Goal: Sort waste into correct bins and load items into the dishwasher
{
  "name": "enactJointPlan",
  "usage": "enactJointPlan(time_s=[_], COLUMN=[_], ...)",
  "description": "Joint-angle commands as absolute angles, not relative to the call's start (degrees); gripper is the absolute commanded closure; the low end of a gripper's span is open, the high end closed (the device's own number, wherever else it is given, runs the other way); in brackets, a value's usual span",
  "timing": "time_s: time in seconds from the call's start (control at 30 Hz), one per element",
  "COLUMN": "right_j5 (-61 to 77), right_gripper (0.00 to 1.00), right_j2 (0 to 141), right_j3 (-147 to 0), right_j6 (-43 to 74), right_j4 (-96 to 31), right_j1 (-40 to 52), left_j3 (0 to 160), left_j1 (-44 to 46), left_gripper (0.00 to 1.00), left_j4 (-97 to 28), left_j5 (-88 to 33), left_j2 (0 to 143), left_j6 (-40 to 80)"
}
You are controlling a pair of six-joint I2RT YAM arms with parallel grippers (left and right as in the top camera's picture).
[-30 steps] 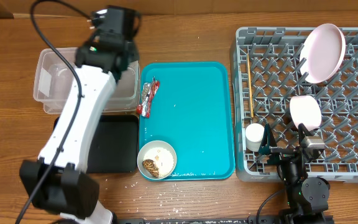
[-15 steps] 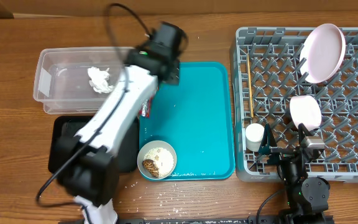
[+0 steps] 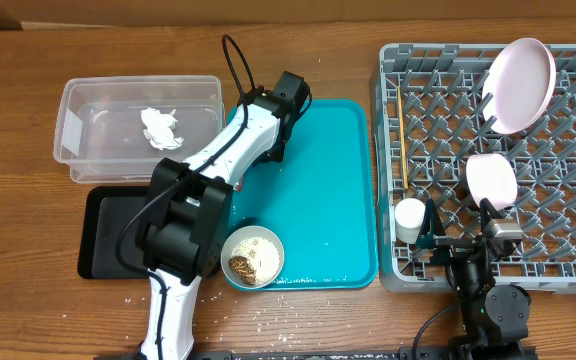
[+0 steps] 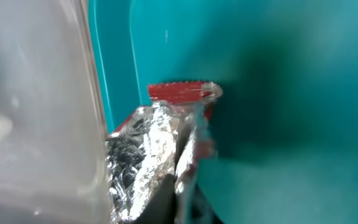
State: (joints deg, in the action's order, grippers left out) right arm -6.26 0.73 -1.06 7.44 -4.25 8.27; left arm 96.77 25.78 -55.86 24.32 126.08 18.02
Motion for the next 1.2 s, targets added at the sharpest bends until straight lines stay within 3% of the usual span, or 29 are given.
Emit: enactJointPlan(time_s=[0.0,0.23,0.4,0.43,0.47,0.6,0.83,0.9,1.03,1.17], right_j5=[-6.37,-6.37,-6.37,-6.37,-6.37,-6.37,-6.37,-6.37,-6.37,-6.37], right_gripper=[0.0,0.0,0.0,0.0,0.0,0.0,0.0,0.0,0.0,0.0], right_j2=[0.16,0.16,0.16,0.16,0.16,0.16,0.16,0.16,0.16,0.16], right_j3=[-0.45,-0.45,-0.45,-0.45,-0.45,-0.45,-0.45,-0.45,-0.45,-0.45], right_j6=[7.46,7.46,7.46,7.46,7.46,7.46,7.46,7.46,7.46,7.46], right_j4=[-3.95,-3.95,-3.92,-3.95,-3.95,-3.92,-3.95,-3.95,-3.95,-3.95], right_j1=[8.08,8.08,8.08,8.08,8.08,8.08,8.08,8.08,8.08,8.08], left_j3=[104.68,112.64,111.37,111.37,111.37,113.95,115.04,113.38,101.27,86.24], left_j1=[26.04,21.58,13.91,12.47,11.46,10.81,22.74,28.84,37.78,42.96], left_gripper=[0.96,0.96,0.95,0.81,0.75,0.7,0.66,0.55,0.48,0.53], left_j4=[-62.33,-66.92,-66.08,-64.66,-64.03,-69.71,-84.68,-88.44,-85.71,-78.43], left_j5=[22.31,22.68,22.61,21.34,19.05,7.11,7.81,9.85,9.82,6.31], left_j2=[123.42,111.96,114.78,115.94,116.4,114.34,104.86,104.9,104.9,104.9], left_j6=[23.59,26.44,28.99,28.77,28.03,27.0,30.26,36.18,42.41,45.71])
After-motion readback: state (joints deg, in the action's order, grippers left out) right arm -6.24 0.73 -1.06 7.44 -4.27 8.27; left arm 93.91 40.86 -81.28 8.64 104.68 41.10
